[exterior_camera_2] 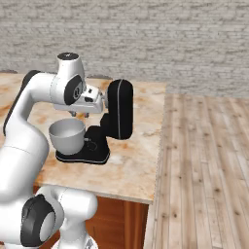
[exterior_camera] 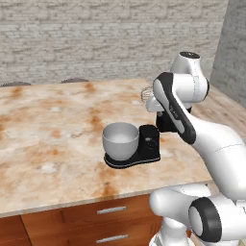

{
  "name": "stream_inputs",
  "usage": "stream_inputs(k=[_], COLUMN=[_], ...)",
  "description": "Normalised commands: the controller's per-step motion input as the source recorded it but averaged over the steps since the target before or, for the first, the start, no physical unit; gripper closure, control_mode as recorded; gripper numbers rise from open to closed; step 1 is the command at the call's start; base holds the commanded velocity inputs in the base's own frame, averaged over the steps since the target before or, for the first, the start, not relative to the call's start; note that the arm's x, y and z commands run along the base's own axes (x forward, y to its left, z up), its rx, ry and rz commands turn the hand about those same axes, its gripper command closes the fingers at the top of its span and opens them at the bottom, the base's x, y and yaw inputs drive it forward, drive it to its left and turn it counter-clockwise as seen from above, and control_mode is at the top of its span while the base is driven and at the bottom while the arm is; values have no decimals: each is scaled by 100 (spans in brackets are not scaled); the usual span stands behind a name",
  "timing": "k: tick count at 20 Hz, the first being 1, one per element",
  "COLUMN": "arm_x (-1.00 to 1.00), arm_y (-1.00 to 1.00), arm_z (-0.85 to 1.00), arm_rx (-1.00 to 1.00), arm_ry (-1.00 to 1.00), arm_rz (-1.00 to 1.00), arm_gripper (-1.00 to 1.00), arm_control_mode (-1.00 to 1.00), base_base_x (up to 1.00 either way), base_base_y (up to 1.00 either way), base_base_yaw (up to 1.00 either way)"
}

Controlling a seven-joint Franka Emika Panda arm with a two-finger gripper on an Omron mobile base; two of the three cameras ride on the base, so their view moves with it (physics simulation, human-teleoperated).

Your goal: Close the stand mixer head.

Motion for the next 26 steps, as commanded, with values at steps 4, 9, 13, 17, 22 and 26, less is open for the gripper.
stream_inputs(k=[4, 9, 13, 17, 22, 26], arm_x=[-27, -66, -54, -13, 28, 23], arm_y=[-43, -92, -100, -96, -52, -14], arm_z=[9, 49, 62, 47, 13, -1], arm_rx=[0, 0, 4, 12, 10, 2], arm_ry=[-9, -25, -30, -26, -12, -23], arm_rz=[0, 10, 15, 18, 17, 15], arm_gripper=[-100, -100, -100, -100, -100, -100], arm_control_mode=[-100, -100, -100, -100, -100, -100], base_base_x=[0, 0, 0, 0, 0, 0], base_base_y=[0, 0, 0, 0, 0, 0], base_base_yaw=[0, 0, 0, 0, 0, 0])
